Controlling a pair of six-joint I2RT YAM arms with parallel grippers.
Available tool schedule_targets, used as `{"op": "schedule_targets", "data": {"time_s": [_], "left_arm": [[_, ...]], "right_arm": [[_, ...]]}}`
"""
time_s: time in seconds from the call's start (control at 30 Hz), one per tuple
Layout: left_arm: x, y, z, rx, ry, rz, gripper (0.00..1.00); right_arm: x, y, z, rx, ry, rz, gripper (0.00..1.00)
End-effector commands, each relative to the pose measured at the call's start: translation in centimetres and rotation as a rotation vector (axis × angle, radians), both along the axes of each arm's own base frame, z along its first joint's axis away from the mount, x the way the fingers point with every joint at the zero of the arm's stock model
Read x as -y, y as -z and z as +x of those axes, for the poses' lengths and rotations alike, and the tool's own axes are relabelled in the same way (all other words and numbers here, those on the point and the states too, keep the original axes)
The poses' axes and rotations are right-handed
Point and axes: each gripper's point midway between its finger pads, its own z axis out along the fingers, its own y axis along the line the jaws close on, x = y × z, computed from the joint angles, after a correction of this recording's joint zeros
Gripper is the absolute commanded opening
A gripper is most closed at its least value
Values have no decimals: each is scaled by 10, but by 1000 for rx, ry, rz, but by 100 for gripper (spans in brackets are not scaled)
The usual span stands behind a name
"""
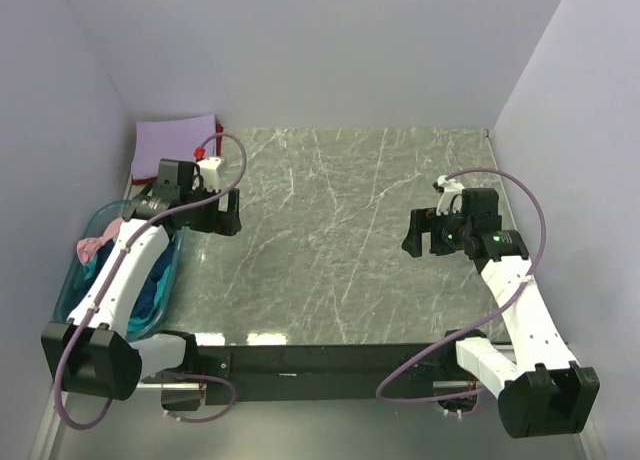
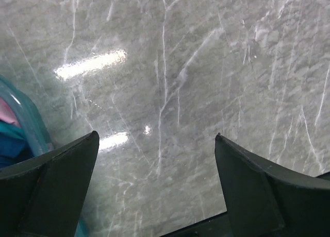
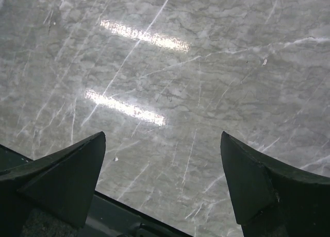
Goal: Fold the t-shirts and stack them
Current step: Grab the tshirt from the pile
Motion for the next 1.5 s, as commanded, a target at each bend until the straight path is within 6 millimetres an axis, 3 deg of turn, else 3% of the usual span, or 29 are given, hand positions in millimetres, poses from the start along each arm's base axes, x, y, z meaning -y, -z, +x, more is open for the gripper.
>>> {"op": "schedule_targets", "data": {"time_s": [0.0, 0.17, 0.27, 0.3, 0.33, 0.5, 0.63, 0.73, 1.0, 1.07, 1.17, 1.2, 1.27, 1.3, 1.33, 1.4, 1.47], "left_arm": [[2, -30, 2, 60, 77, 22, 99], [-14, -40, 3, 45, 47, 70, 99], [-44, -41, -1, -10, 27, 34, 99], [-70, -42, 0, -22, -43, 33, 99], [-81, -44, -2, -25, -53, 47, 99], [-163, -11, -27, -139, -214, 187, 99], [-201, 37, -54, -274, -273, 176, 99], [-216, 60, -60, -309, -305, 161, 99], [-213, 110, -67, -402, -317, 92, 98], [-214, 116, -68, -409, -325, 104, 93], [-215, 112, -71, -402, -336, 113, 71], [-216, 107, -69, -387, -339, 120, 58], [-215, 92, -68, -357, -347, 122, 44], [-218, 80, -62, -325, -352, 132, 29], [-218, 71, -61, -311, -357, 135, 22], [-220, 42, -56, -253, -367, 152, 5], [-221, 20, -51, -201, -377, 163, 1]], "right_arm": [[0, -9, 2, 44, -18, -4, 98], [-4, -8, 0, 25, -52, 7, 98], [-5, -7, -1, 16, -61, 8, 98], [-5, -8, 0, 20, -61, 7, 98], [-5, -7, -1, 16, -64, 8, 98], [-7, -4, -1, 2, -74, 16, 98], [-8, -2, 0, -15, -78, 19, 98], [-8, -1, 0, -19, -78, 18, 98], [-6, 2, 1, -32, -72, 11, 98], [-6, 2, 1, -35, -71, 12, 98], [-6, 3, 1, -37, -72, 11, 98], [-7, 3, 1, -37, -71, 13, 98], [-6, 3, 2, -36, -69, 12, 98], [-6, 3, 2, -34, -70, 13, 98], [-7, 3, 2, -37, -71, 13, 98], [-7, 4, 2, -39, -71, 14, 99], [-7, 3, 2, -38, -72, 16, 99]]}}
